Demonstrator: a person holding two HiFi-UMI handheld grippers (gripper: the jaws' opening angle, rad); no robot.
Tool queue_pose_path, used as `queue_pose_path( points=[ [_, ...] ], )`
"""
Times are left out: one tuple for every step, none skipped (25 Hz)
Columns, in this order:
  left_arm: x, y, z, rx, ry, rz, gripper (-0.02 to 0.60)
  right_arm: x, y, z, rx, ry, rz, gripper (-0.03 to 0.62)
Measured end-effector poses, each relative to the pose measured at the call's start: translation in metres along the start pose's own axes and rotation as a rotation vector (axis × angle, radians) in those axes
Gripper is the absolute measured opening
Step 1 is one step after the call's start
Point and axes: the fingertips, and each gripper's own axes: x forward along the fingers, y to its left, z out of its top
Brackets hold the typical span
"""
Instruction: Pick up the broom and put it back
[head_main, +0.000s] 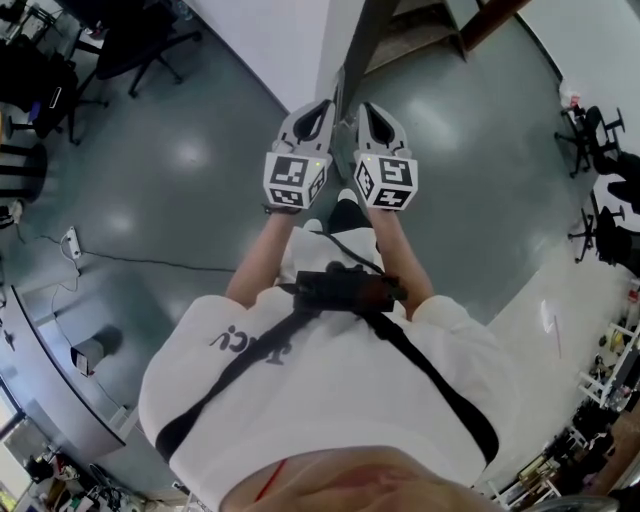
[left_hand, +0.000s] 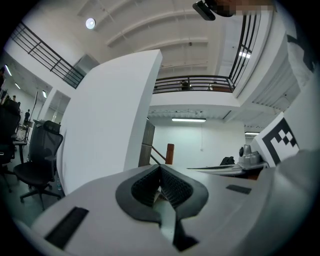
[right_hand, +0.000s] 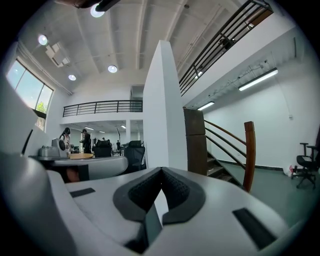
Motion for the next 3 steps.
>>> queue_pose_path(
  points=[
    [-0.0005,-0.0001,-0.0014,-0.003,0.001,-0.002,0.009,-0.0003,0.0011,-0.0035,-0.002,0.007,0.002,0.006],
    [-0.0013,0.0001,-0.0028,-0.005,0.001,-0.004,0.009,-0.0005,0.0023,-0.0072,-0.004,0.015,0.004,0.006],
    [-0.0021,0.0003,-0.0043,-0.008,0.002,-0.007,0.009,-0.0007,0.0036,-0.0109,-0.005,0.022,0.006,0.007]
  ],
)
